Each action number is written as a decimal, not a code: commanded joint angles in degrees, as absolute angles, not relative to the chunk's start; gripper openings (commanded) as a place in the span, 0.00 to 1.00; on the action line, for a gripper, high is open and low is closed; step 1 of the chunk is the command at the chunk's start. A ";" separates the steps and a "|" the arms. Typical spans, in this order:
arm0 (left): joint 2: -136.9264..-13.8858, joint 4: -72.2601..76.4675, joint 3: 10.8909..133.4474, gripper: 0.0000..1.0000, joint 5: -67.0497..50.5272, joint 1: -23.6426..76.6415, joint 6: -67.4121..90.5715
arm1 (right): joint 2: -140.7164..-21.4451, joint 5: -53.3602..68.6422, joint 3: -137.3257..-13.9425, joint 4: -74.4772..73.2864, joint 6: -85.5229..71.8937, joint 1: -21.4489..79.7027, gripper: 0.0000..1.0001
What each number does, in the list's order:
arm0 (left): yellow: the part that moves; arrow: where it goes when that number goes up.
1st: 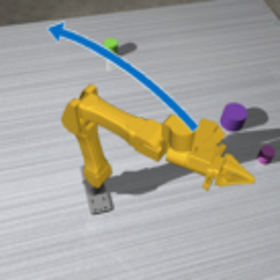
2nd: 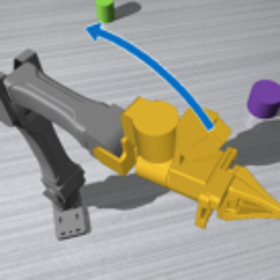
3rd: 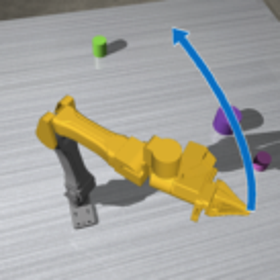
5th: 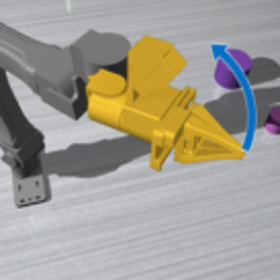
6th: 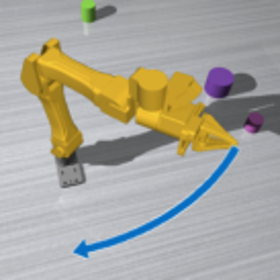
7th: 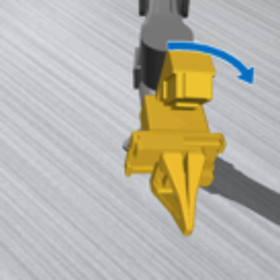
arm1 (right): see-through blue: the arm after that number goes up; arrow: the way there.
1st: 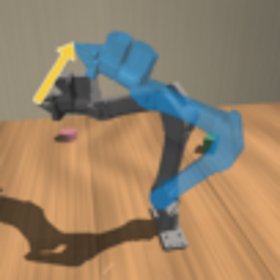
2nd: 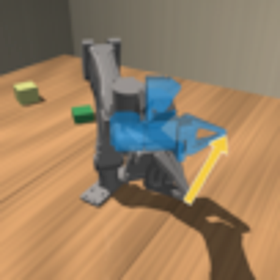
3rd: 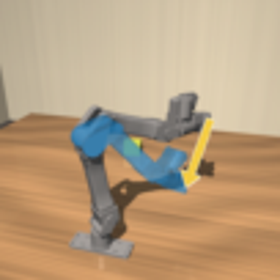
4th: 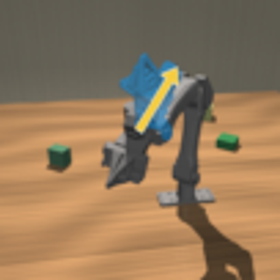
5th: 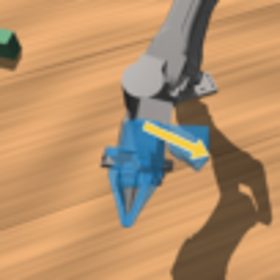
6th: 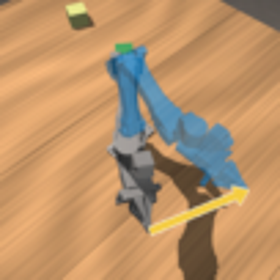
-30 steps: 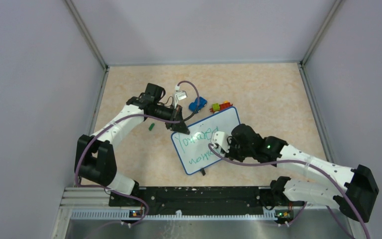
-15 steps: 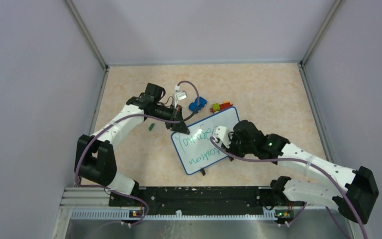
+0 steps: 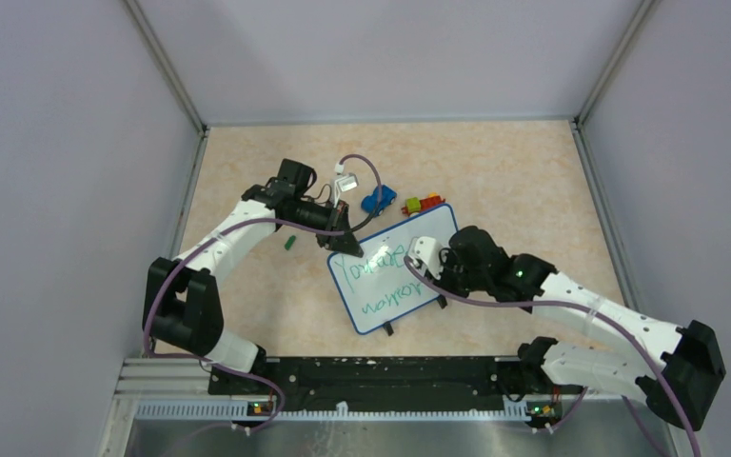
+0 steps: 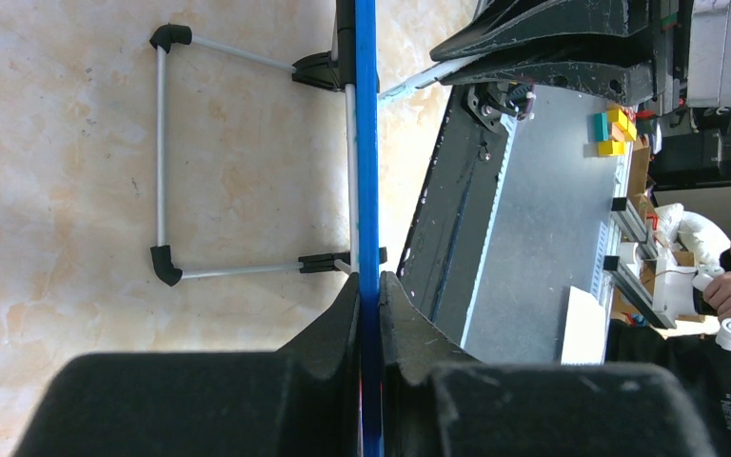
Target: Write a sentence on the whiteboard
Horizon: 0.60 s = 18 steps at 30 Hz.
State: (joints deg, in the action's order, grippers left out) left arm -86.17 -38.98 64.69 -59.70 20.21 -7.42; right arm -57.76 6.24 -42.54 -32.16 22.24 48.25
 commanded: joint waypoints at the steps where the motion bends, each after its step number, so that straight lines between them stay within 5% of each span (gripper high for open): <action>1: -87.63 -38.32 65.01 0.00 -58.80 20.60 -8.30 | -56.60 3.44 -45.23 -29.24 22.57 46.46 0.00; 9: -88.08 -38.41 65.28 0.00 -59.09 20.65 -8.28 | -53.91 11.66 -46.05 -34.35 24.30 46.42 0.00; 18: -87.62 -38.15 65.12 0.00 -59.12 20.65 -8.34 | -51.52 4.48 -43.96 -34.10 23.29 46.32 0.00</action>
